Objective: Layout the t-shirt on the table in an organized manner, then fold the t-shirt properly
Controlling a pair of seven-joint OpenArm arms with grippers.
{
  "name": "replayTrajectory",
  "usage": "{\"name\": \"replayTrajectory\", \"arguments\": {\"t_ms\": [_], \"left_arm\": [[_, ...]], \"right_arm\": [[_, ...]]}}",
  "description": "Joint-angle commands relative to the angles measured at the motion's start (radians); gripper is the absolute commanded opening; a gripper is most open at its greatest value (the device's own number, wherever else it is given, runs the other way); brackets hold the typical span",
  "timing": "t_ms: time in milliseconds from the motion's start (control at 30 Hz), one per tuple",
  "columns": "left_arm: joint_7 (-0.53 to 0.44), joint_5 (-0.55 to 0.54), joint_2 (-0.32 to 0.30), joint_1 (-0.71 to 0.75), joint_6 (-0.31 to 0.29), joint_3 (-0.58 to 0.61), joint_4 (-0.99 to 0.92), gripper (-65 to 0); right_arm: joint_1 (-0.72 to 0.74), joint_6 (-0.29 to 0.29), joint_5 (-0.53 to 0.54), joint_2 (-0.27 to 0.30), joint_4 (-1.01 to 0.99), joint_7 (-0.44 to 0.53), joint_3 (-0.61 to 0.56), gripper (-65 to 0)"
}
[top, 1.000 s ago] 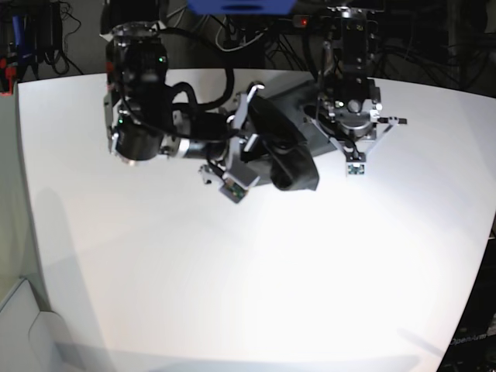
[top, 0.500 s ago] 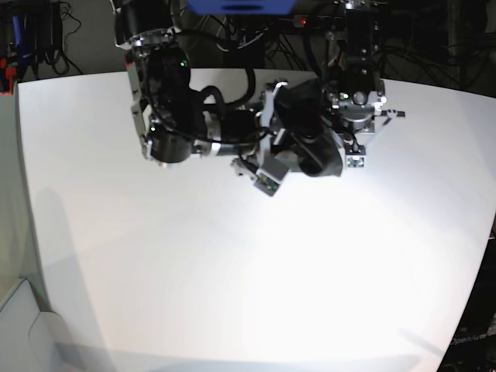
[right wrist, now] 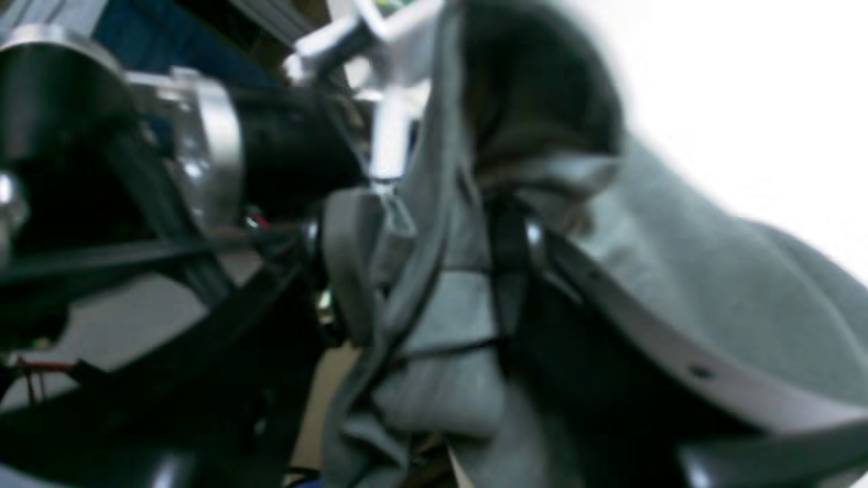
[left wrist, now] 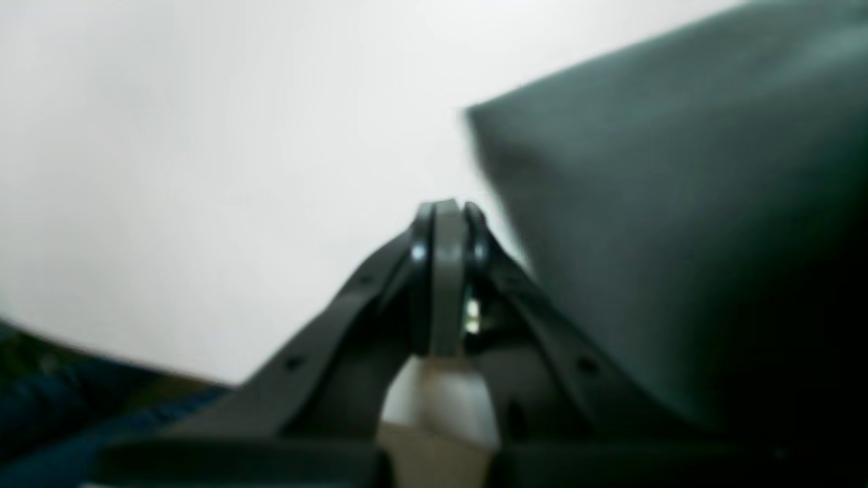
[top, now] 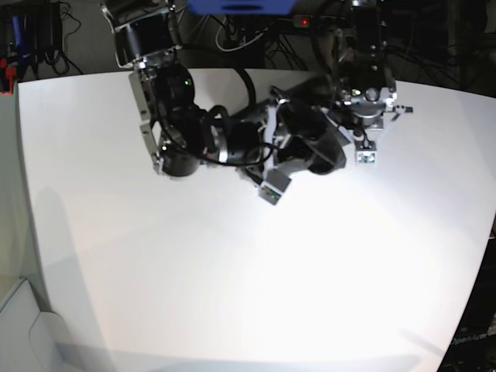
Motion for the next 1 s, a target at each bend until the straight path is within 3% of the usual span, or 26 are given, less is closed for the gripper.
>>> {"name": "replayTrajectory", "arguments": {"t_ms": [0,400,467,700,800,967], "left_arm": [[0.023,0.024,-0.004,0.006,0.012,-0.026,0.027,-65.0],[0.023,0.024,-0.007,0.051,0.011,-0.18,0.088,-65.0],[0.018,0.024,-0.01,0.072,0.011,-0.181,0.088,-65.0],[0.014,0.022,-0.027,0.16,0.011,-0.18,0.171,-65.0],[0.012,0.022,-0.029,0.187,0.011,-0.18,0.189,-65.0],[0.012,0.022,-0.026,0.189,0.011,-0.18,0.191,-65.0]], "right_arm": [[0.018,0.004,0.03,-0.008,0.017,0.022,-0.002,-35.8],[0.05,0.004,0.036,-0.002,0.024,0.022,0.006,-35.4],[0.054,0.004,0.036,0.021,0.024,0.022,0.019,-35.4],[0.064,0.004,0.03,0.023,-0.039,0.026,0.049,-35.6],[0.064,0.004,0.03,0.024,-0.083,0.073,0.041,-35.8],[0.073,0.004,0.03,0.029,-0.154,0.116,0.039,-41.5]]}}
